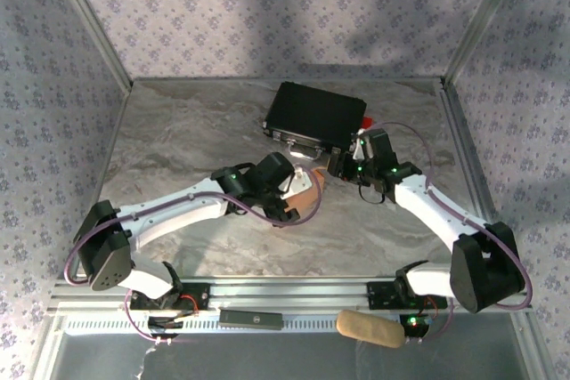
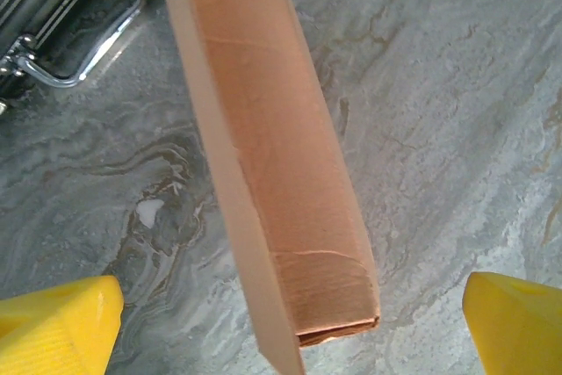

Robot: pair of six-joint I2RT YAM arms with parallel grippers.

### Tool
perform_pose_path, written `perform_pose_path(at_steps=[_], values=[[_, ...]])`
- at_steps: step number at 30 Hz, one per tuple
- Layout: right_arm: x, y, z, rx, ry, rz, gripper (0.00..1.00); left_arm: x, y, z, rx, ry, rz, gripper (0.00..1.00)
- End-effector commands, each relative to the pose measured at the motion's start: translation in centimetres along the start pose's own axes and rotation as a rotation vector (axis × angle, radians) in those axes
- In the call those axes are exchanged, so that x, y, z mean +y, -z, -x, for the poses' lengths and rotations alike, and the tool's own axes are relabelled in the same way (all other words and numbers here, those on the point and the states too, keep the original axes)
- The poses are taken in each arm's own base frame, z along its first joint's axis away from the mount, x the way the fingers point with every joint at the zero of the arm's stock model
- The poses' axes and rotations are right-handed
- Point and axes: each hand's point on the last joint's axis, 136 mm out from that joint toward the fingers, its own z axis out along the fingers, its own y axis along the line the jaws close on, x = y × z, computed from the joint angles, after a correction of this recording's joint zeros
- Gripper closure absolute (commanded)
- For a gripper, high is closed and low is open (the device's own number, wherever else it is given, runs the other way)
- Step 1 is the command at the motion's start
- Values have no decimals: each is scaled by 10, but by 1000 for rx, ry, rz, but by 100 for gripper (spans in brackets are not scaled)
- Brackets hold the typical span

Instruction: Fold the paper box

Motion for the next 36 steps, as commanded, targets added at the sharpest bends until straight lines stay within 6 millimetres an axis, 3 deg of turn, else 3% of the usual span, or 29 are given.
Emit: perform_pose_path(at_steps=[1, 5, 10, 17, 24, 26, 30, 36], values=[[9, 4, 12, -15, 19, 30, 56, 9, 4, 11, -5, 31, -38, 1], [6, 10, 18, -35, 14, 24, 56, 5, 1, 18, 23, 76, -170, 1], [-1, 25, 30, -72, 14, 12, 56, -1, -17, 12, 157, 84, -236, 4], [-3, 34, 33, -80, 2, 31, 56, 11, -42, 10, 195, 100, -162, 6], [-4, 34, 32, -78, -3, 35, 56, -3, -57, 10, 216, 46, -175, 20], [-4, 35, 32, -79, -2, 35, 56, -3, -57, 10, 217, 28, -167, 27], [-8, 37, 28, -75, -12, 22, 57, -4, -52, 8, 212, -37, -165, 31], [-12, 41, 13, -98, -29, 31, 57, -38, -29, -5, 170, -321, -301, 32]])
